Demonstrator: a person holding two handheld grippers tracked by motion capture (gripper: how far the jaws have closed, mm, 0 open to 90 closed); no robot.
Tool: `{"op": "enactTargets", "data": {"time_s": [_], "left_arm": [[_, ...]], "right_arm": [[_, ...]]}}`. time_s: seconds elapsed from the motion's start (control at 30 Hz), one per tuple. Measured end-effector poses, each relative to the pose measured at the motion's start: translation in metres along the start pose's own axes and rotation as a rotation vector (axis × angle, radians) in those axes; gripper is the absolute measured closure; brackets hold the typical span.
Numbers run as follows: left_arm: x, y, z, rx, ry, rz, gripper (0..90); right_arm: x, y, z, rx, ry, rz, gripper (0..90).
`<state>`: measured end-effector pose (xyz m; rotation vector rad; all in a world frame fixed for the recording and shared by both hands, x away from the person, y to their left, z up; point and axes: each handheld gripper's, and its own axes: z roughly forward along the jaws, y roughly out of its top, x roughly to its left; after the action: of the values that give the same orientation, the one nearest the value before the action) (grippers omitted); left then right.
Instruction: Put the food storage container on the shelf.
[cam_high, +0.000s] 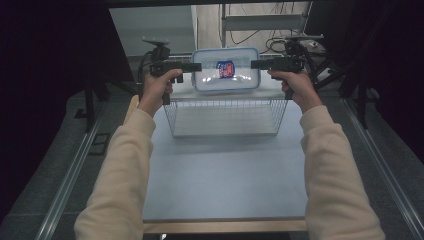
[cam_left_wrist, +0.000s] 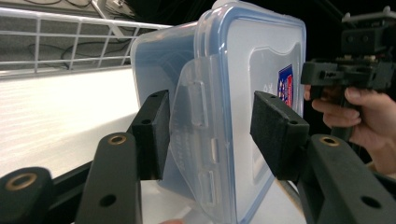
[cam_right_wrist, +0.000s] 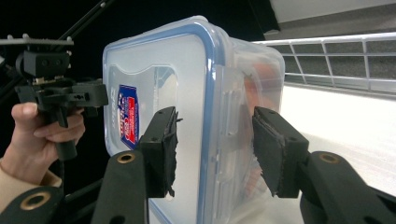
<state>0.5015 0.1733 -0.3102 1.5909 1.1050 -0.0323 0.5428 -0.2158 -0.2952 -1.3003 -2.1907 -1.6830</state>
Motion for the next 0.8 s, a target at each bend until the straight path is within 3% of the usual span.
{"op": "enactTargets", "data": {"time_s": [0.07, 0.3, 0.33, 0.4, 0.47, 0.57, 0.8], "left_arm": [[0.004, 0.0, 0.001, -0.001, -0.005, -0.008, 48.9], [0.017, 0.002, 0.009, -0.021, -0.018, -0.133, 47.5], [0.02, 0.002, 0.011, -0.02, -0.016, -0.147, 47.0], [0.024, 0.001, 0.016, -0.007, 0.027, -0.153, 43.6], [0.026, 0.0, 0.02, -0.016, 0.011, -0.176, 41.0], [0.024, 0.0, 0.024, -0.022, 0.019, -0.167, 37.5], [0.016, 0.001, 0.012, -0.086, 0.048, -0.124, 27.0]], "right_arm": [[-0.001, 0.0, 0.002, -0.004, -0.003, 0.022, 50.9], [-0.002, -0.002, 0.008, -0.029, -0.058, 0.11, 48.7], [-0.002, -0.002, 0.009, -0.033, -0.066, 0.123, 48.4], [-0.002, -0.005, 0.013, -0.045, -0.107, 0.139, 48.2], [-0.002, -0.008, 0.016, -0.066, -0.123, 0.158, 47.0], [-0.003, -0.012, 0.018, -0.094, -0.121, 0.177, 46.0], [0.008, -0.015, 0.008, -0.109, -0.135, 0.099, 39.1]]}}
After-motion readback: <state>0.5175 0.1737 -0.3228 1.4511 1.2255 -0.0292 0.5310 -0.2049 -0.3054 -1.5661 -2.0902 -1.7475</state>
